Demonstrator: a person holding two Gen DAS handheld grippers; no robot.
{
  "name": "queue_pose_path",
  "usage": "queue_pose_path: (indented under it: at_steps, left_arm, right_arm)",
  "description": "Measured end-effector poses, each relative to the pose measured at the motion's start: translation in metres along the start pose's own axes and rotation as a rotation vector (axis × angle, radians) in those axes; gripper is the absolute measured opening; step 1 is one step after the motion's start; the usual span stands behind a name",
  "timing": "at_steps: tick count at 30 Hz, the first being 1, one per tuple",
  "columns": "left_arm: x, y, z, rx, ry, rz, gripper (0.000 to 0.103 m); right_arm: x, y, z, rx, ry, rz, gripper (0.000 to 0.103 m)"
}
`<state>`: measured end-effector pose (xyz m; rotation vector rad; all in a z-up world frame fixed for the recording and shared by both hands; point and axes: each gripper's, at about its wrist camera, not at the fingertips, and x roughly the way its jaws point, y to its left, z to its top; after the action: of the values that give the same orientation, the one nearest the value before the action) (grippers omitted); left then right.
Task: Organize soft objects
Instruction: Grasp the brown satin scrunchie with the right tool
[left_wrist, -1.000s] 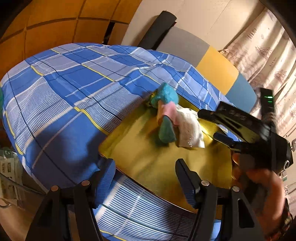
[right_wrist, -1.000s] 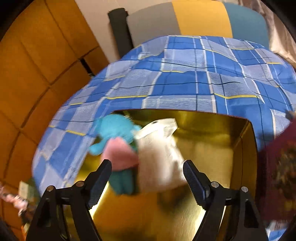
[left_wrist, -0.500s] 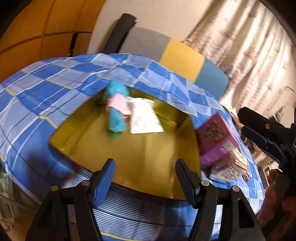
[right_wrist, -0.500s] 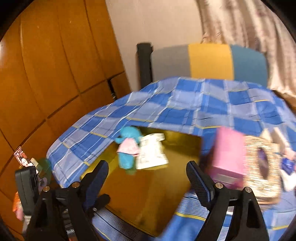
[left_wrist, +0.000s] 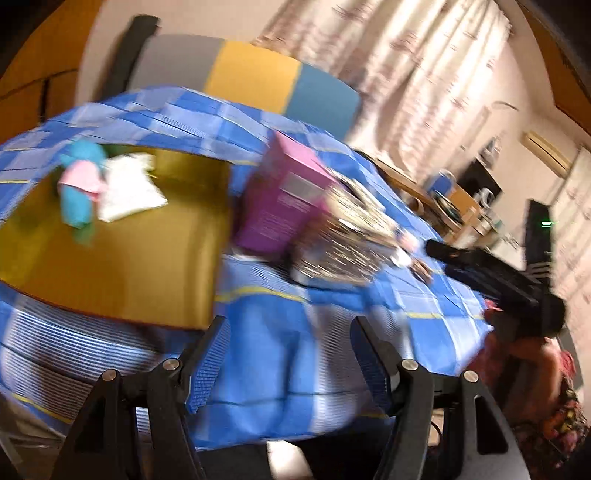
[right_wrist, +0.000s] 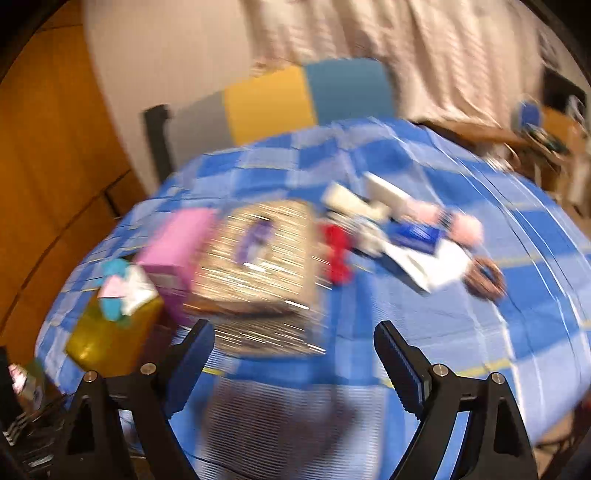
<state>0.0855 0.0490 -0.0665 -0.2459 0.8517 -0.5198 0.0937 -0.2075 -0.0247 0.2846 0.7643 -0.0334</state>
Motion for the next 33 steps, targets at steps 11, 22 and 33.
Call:
queue_pose_path:
  at_steps: [11,22,33]
  left_arm:
    - [0.039,-0.09,-0.026,0.202,0.137,-0.064,0.067]
    - [0.053,-0.116,-0.029,0.25,0.187,-0.034,0.067]
    - [0.076,-0.137,-0.021,0.263,0.223,-0.042,0.067]
  right_arm:
    - [0.028,-0.151,-0.01,0.101,0.089,-0.253,0.089]
    - [0.092,-0.207,0.05,0.056,0.136,-0.276,0.087]
    - [0.114,-0.218,0.048,-0.011,0.212,-0.221,0.026]
